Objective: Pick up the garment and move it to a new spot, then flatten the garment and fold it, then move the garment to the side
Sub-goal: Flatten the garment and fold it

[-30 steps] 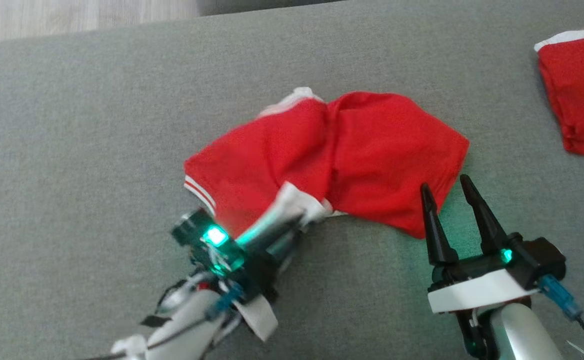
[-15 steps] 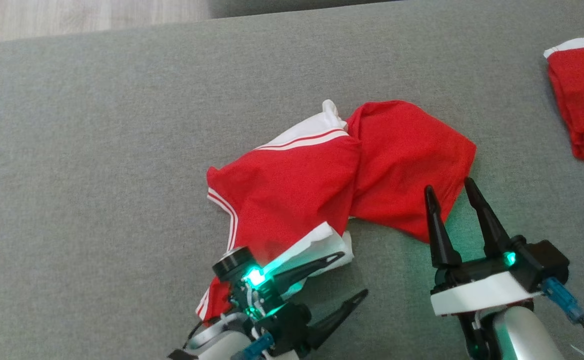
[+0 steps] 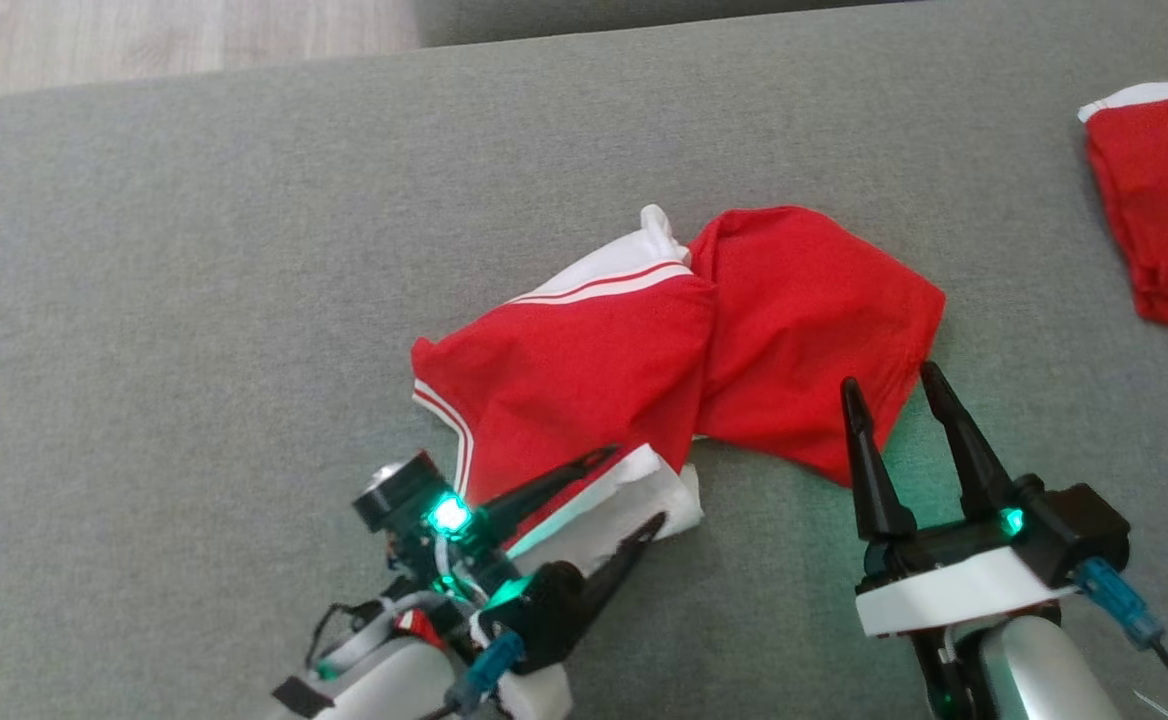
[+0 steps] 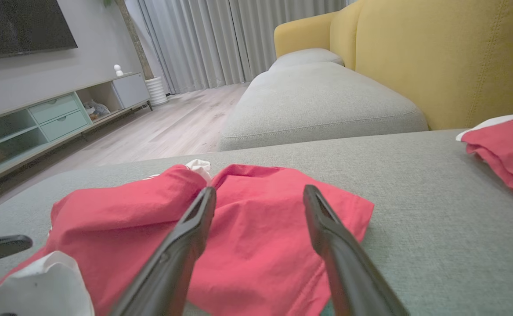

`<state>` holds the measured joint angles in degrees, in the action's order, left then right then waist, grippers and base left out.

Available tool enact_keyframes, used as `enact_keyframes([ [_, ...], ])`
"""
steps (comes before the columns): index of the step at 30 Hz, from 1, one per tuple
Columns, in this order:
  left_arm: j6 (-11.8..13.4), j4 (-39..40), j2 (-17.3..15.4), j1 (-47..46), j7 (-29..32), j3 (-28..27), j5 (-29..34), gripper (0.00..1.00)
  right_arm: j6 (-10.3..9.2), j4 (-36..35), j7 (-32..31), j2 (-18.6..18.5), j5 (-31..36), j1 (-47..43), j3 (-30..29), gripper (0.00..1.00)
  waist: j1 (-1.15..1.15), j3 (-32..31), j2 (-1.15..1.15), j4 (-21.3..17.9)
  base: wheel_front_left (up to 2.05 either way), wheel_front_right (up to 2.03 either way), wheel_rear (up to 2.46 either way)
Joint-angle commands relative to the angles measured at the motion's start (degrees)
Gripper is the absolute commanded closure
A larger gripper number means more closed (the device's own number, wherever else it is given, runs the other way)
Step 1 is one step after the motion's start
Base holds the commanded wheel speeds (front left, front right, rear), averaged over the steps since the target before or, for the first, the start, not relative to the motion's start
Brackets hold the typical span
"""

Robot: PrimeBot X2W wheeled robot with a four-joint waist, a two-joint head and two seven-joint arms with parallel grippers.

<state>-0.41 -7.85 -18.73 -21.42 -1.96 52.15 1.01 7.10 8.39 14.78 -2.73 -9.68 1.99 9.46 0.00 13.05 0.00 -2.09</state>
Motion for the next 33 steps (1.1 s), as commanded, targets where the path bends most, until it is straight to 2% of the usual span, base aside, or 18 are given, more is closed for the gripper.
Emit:
enact_keyframes([
  [1,0.51,0.89,-1.04,-2.86,0.00,-1.95,1.11,0.00,0.39,-1.44,0.22,-0.15,-0.55,0.53,1.52,0.00,0.00,0.16,0.00,-0.46,0.00,0.00,0.00],
  [11,1.37,-5.42,-1.27,-7.54,-3.42,0.87,6.60,0.00,0.39,-1.57,0.22,-0.15,-0.21,0.81,1.41,0.00,0.00,1.47,0.00,-1.85,0.00,0.00,0.00],
  [12,1.49,-5.87,-1.17,-7.76,-3.66,1.05,6.81,0.13,0.39,-1.58,0.22,-0.15,-0.19,0.82,1.41,0.00,0.00,1.56,0.00,-1.90,0.00,0.00,0.00],
  [13,1.60,-6.27,-1.07,-7.95,-3.86,1.21,6.97,0.35,0.39,-1.60,0.22,-0.15,-0.18,0.82,1.39,0.00,0.00,1.63,0.00,-1.92,0.00,0.00,0.00],
  [14,1.74,-6.65,-1.01,-8.10,-4.04,1.34,7.10,0.52,0.39,-1.62,0.22,-0.15,-0.16,0.83,1.37,0.00,0.00,1.69,0.00,-1.94,0.00,0.00,0.00],
  [18,2.58,-7.20,-0.89,-8.62,-5.24,1.74,7.69,0.98,0.39,-1.58,0.22,-0.15,-0.18,0.96,1.22,0.00,0.00,1.79,0.00,-1.82,0.00,0.00,0.00],
  [19,2.88,-7.02,-0.89,-8.69,-5.60,1.80,7.82,1.00,0.39,-1.58,0.22,-0.15,-0.21,0.98,1.16,0.00,0.00,1.78,0.00,-1.72,0.00,0.00,0.00],
  [26,3.89,-3.06,-2.00,-7.99,-6.17,1.72,7.49,1.00,0.39,-1.03,0.22,-0.15,-0.42,0.58,1.33,0.00,0.00,1.30,0.00,-0.79,0.00,0.00,0.00],
  [33,6.10,8.99,-7.68,-5.89,-4.93,-1.04,6.60,1.00,0.39,2.47,0.22,-0.15,-0.80,-0.24,1.36,0.00,0.00,-0.16,0.00,1.26,0.00,0.00,0.00],
])
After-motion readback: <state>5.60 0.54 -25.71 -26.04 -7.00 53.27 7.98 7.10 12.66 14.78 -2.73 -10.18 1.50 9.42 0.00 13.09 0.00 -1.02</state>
